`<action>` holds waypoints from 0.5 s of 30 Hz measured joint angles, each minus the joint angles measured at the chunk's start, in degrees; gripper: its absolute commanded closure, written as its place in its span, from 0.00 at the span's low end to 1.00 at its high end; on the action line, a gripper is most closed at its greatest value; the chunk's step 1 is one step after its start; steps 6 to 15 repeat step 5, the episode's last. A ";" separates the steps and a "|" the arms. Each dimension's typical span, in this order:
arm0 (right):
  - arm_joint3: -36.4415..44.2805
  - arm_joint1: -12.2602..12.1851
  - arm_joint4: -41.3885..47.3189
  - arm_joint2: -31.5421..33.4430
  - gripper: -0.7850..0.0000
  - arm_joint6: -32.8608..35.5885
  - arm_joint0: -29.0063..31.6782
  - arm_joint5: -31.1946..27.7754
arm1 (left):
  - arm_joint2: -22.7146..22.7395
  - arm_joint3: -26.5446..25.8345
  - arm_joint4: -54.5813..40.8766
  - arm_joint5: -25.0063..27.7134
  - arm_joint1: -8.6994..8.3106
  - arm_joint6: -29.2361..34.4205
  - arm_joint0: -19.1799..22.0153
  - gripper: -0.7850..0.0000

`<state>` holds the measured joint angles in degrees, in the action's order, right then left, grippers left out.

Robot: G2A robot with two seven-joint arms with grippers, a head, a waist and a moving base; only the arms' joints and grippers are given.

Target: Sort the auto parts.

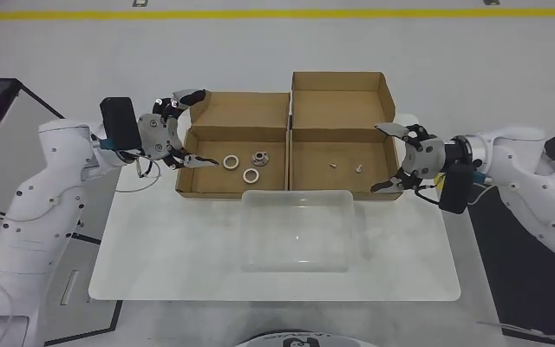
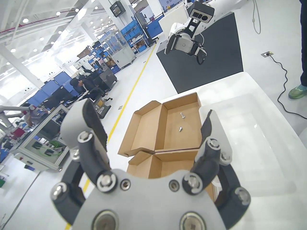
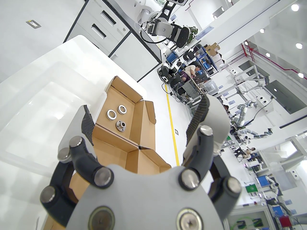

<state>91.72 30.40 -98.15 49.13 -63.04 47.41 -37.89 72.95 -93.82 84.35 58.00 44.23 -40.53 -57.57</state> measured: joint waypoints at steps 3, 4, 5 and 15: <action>0.00 0.00 0.00 0.00 0.00 0.00 0.00 0.00 | 0.00 0.00 0.00 0.00 0.00 0.00 0.00 0.00; 0.00 0.00 0.00 0.00 0.00 0.00 0.00 0.00 | 0.00 0.00 0.00 0.00 0.00 0.00 0.00 0.00; 0.00 0.00 0.00 0.00 0.00 0.00 0.00 0.00 | 0.00 0.00 0.00 0.00 0.00 0.00 0.00 0.00; 0.00 0.00 0.00 0.00 0.00 0.00 0.00 0.00 | 0.00 0.00 0.00 0.00 0.00 0.00 0.00 0.00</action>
